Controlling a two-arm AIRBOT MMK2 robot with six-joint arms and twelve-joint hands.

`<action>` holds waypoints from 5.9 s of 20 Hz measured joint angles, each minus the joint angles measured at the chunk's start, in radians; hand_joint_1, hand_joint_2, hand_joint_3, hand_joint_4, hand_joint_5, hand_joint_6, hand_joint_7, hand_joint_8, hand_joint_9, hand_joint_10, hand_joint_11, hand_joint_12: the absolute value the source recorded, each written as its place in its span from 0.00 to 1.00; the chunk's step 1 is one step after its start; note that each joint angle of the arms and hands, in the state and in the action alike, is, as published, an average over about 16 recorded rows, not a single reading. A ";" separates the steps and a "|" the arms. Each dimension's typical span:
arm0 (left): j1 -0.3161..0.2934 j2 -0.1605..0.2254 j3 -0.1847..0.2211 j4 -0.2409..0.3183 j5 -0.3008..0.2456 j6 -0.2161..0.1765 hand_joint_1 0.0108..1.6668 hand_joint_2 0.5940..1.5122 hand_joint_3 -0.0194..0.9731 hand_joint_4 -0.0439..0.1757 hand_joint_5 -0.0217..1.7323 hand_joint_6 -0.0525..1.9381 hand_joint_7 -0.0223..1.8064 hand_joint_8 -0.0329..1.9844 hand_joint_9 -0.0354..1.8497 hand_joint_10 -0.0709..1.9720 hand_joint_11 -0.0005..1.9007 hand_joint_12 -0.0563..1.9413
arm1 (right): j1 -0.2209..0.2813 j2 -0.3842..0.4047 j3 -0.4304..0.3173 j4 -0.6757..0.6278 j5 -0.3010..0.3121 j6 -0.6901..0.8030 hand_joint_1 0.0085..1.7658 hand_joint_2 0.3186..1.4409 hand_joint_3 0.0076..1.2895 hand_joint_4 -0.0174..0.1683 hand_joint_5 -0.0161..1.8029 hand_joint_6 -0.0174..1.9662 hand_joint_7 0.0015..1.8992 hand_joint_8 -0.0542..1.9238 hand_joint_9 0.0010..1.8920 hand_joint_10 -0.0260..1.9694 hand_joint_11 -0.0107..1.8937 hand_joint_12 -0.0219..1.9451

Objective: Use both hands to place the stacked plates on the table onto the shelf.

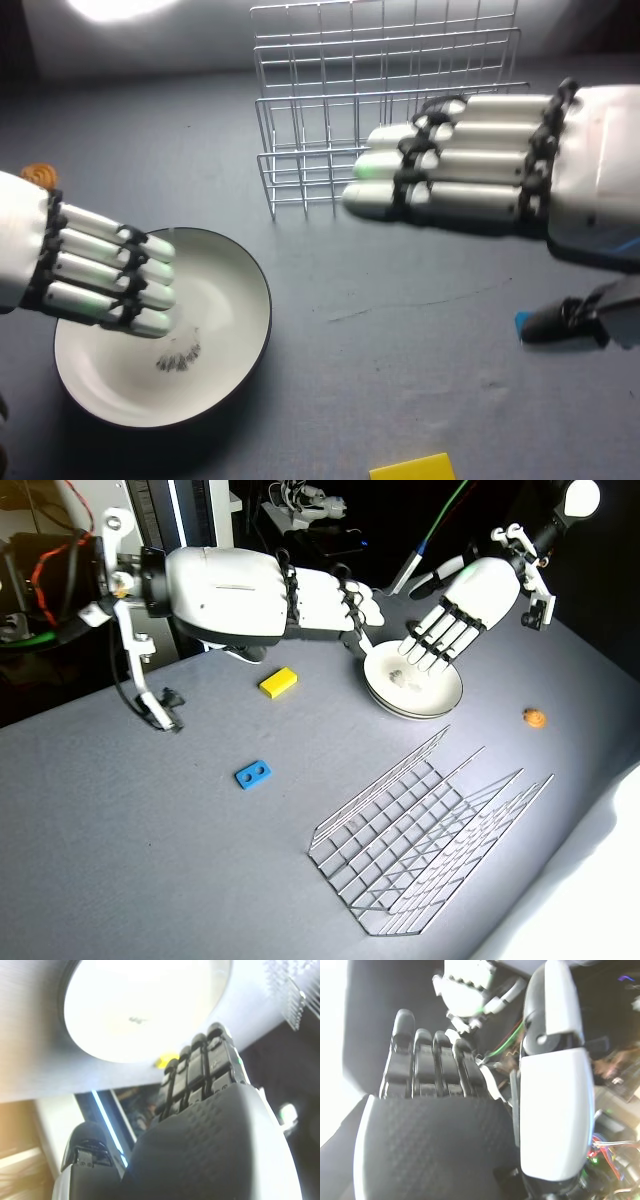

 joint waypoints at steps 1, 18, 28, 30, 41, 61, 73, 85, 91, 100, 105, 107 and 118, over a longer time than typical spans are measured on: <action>0.018 -0.005 0.013 -0.003 -0.003 0.008 0.00 0.57 0.07 0.22 0.02 0.02 0.02 0.01 0.03 0.04 0.01 0.02 | 0.000 -0.001 0.001 -0.011 -0.005 0.008 0.65 0.53 0.01 0.10 0.02 0.02 0.01 0.03 0.01 0.02 0.02 0.27; 0.184 -0.072 0.153 -0.056 0.015 0.073 0.00 0.58 0.06 0.20 0.02 0.02 0.02 0.01 0.03 0.03 0.01 0.02 | 0.004 -0.026 0.000 -0.079 -0.076 -0.017 0.59 0.57 0.01 0.11 0.02 0.02 0.01 0.03 0.01 0.02 0.01 0.13; 0.178 -0.088 0.134 -0.039 0.040 0.074 0.00 0.58 0.05 0.19 0.01 0.02 0.01 0.01 0.03 0.03 0.01 0.02 | 0.033 -0.109 0.004 -0.076 -0.216 -0.126 0.55 0.61 0.01 0.11 0.02 0.02 0.01 0.03 0.01 0.02 0.01 0.02; 0.168 -0.090 0.115 -0.031 0.052 0.072 0.00 0.58 0.05 0.19 0.01 0.02 0.01 0.01 0.03 0.03 0.01 0.03 | 0.042 -0.136 0.011 -0.074 -0.245 -0.145 0.55 0.61 0.01 0.11 0.02 0.02 0.01 0.03 0.01 0.02 0.01 0.02; 0.106 -0.100 0.011 0.003 0.117 0.060 0.00 0.58 0.04 0.18 0.01 0.02 0.01 0.01 0.03 0.04 0.01 0.03 | 0.089 -0.338 0.108 -0.066 -0.350 -0.220 0.58 0.60 0.01 0.11 0.02 0.02 0.01 0.03 0.01 0.02 0.01 0.17; 0.095 -0.102 -0.002 0.007 0.128 0.052 0.00 0.58 0.04 0.18 0.01 0.02 0.01 0.01 0.03 0.04 0.01 0.03 | 0.099 -0.647 0.331 -0.063 -0.408 -0.311 0.60 0.65 0.01 0.11 0.21 0.02 0.21 0.03 0.21 0.04 0.10 0.49; 0.087 -0.104 0.001 0.000 0.126 0.041 0.00 0.59 0.04 0.18 0.01 0.02 0.01 0.01 0.03 0.04 0.01 0.03 | 0.098 -0.693 0.385 -0.069 -0.367 -0.331 0.61 0.61 0.01 0.06 0.42 0.22 0.46 0.16 0.52 0.18 0.39 0.54; -0.018 -0.038 0.010 -0.051 0.114 -0.020 0.00 0.60 0.04 0.21 0.02 0.03 0.02 0.01 0.03 0.04 0.01 0.03 | 0.142 -0.690 0.347 -0.060 -0.371 -0.330 0.68 0.59 0.01 0.05 0.44 0.46 0.49 0.43 0.51 0.54 0.46 0.53; -0.081 0.024 0.029 -0.068 0.104 -0.087 0.00 0.60 0.04 0.20 0.03 0.03 0.02 0.01 0.03 0.04 0.01 0.03 | 0.184 -0.672 0.296 -0.040 -0.388 -0.329 0.71 0.60 0.01 0.08 0.45 0.55 0.49 0.50 0.51 0.53 0.45 0.54; -0.126 0.095 0.064 -0.053 0.098 -0.179 0.00 0.61 0.03 0.20 0.03 0.03 0.02 0.01 0.03 0.04 0.01 0.03 | 0.249 -0.593 0.189 0.006 -0.424 -0.327 0.73 0.64 0.01 0.10 0.46 0.61 0.47 0.55 0.50 0.54 0.44 0.60; -0.137 0.115 0.065 -0.042 0.105 -0.203 0.00 0.61 0.03 0.20 0.03 0.03 0.02 0.01 0.03 0.04 0.01 0.03 | 0.281 -0.534 0.131 0.027 -0.444 -0.319 0.73 0.65 0.01 0.09 0.47 0.59 0.48 0.55 0.51 0.53 0.44 0.61; -0.139 0.120 0.061 -0.037 0.108 -0.206 0.00 0.61 0.03 0.20 0.03 0.03 0.02 0.01 0.03 0.04 0.01 0.03 | 0.296 -0.509 0.110 0.030 -0.450 -0.306 0.73 0.65 0.01 0.08 0.47 0.58 0.48 0.55 0.51 0.54 0.44 0.62; -0.147 0.128 0.041 -0.028 0.116 -0.210 0.00 0.61 0.03 0.20 0.03 0.03 0.02 0.01 0.03 0.04 0.01 0.03 | 0.404 -0.373 0.077 -0.308 -0.341 0.283 0.72 0.65 0.01 0.08 0.46 0.57 0.50 0.55 0.55 0.43 0.45 0.60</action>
